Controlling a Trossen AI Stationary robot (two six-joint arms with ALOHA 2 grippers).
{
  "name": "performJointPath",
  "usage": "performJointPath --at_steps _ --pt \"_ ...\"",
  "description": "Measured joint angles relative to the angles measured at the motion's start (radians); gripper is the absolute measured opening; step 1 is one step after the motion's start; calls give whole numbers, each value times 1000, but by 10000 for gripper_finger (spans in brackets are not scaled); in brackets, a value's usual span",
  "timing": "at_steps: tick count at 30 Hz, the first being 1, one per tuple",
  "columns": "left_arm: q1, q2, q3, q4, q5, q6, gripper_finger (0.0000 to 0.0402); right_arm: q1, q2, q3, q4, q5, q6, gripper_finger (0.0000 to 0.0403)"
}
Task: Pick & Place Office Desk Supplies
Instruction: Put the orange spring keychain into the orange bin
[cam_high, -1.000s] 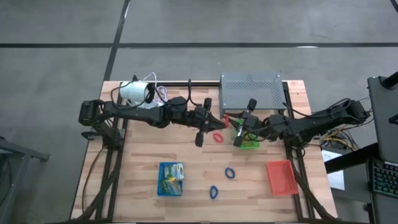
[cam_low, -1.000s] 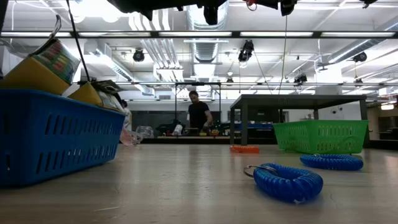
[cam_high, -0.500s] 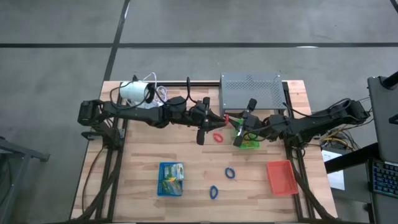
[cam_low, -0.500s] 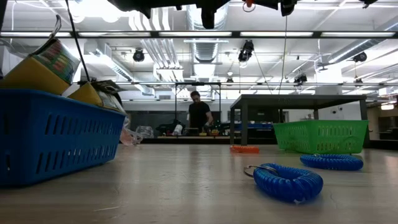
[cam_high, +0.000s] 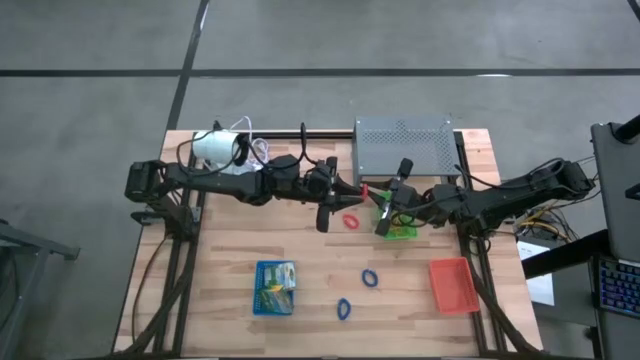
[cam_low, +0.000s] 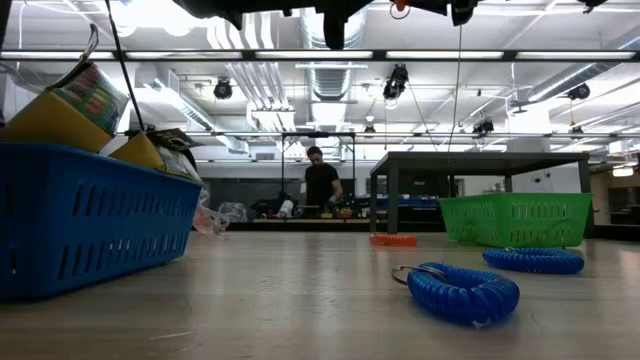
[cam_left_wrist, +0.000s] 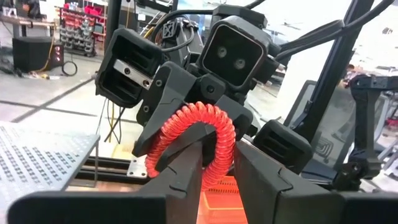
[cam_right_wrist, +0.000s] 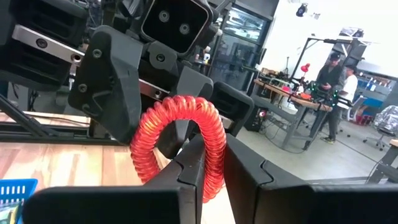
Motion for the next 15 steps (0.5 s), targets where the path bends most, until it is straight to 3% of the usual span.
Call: performJointPath --at_steps 15 --pt "0 0 0 -31 0 -58 99 0 0 0 0 -1 -4 43"
